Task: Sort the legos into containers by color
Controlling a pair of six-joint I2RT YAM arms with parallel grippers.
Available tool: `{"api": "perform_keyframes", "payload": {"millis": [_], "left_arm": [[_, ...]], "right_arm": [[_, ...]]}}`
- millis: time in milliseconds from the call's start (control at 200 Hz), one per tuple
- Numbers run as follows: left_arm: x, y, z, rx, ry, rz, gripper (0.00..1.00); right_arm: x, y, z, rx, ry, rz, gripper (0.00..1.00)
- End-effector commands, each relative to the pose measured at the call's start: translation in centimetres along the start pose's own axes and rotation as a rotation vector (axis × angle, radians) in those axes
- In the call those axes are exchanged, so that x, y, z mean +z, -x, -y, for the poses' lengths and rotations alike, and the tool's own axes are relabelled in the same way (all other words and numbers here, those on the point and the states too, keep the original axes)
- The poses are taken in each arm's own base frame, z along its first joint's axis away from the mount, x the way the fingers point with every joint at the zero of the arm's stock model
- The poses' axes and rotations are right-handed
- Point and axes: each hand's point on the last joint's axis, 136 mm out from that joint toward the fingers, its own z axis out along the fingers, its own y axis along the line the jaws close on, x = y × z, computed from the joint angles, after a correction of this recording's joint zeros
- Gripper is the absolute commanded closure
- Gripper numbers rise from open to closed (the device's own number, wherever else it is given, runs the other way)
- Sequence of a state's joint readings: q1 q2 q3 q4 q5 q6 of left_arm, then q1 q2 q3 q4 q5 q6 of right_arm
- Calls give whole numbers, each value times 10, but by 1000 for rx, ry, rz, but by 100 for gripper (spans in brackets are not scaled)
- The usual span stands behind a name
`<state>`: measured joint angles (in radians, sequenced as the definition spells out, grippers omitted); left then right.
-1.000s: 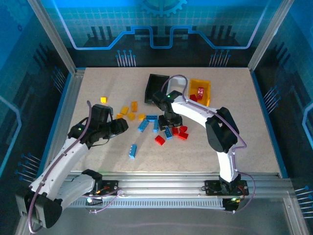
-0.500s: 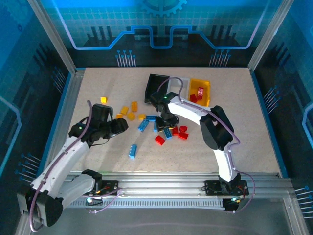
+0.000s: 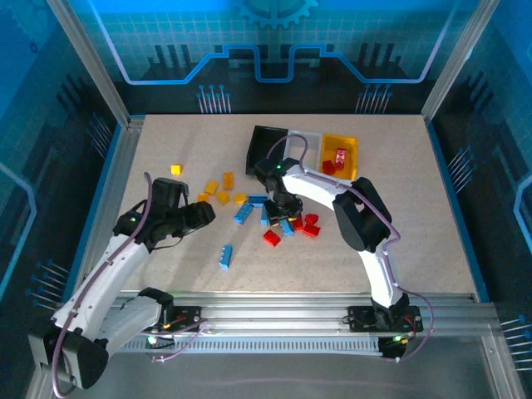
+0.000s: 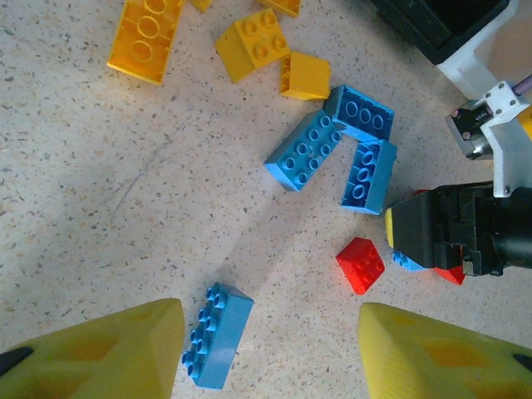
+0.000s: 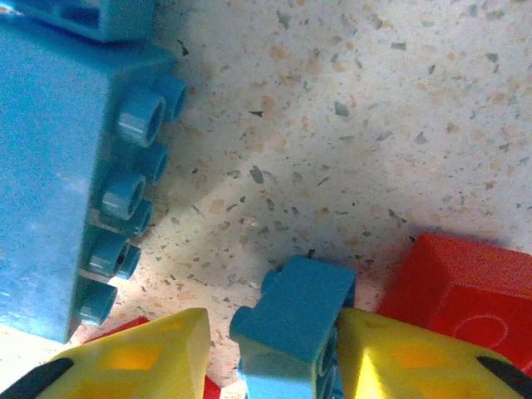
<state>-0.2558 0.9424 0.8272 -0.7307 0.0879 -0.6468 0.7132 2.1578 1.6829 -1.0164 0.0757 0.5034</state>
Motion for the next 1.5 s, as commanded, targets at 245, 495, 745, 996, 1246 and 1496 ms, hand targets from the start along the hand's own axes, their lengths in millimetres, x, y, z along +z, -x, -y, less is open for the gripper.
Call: {"api": "perform_keyframes", "payload": {"millis": [245,495,745,996,1246,1496], "left_arm": [[2,-6,-4,4,-13,-28,41],[1,-8,-6,-1,-13,-25,41],[-5,-10,-9,-1,-7,-25,41],[-6,-20,-11,-18,-1,-76,40],[9,-51,-26,-83,68,-257,38],[24,-69,-36,-91,114,-354,39]], "right_arm": [[-1,-5,15,3,-74,-3,82],[-40,11,10,36,-7,75,84],[-112,80,42,174,133,268,83],[-139,161,105,294,147,428,83],[-101,214,129,384,217,462,83],[-72,228,130,416,257,438,78]]}}
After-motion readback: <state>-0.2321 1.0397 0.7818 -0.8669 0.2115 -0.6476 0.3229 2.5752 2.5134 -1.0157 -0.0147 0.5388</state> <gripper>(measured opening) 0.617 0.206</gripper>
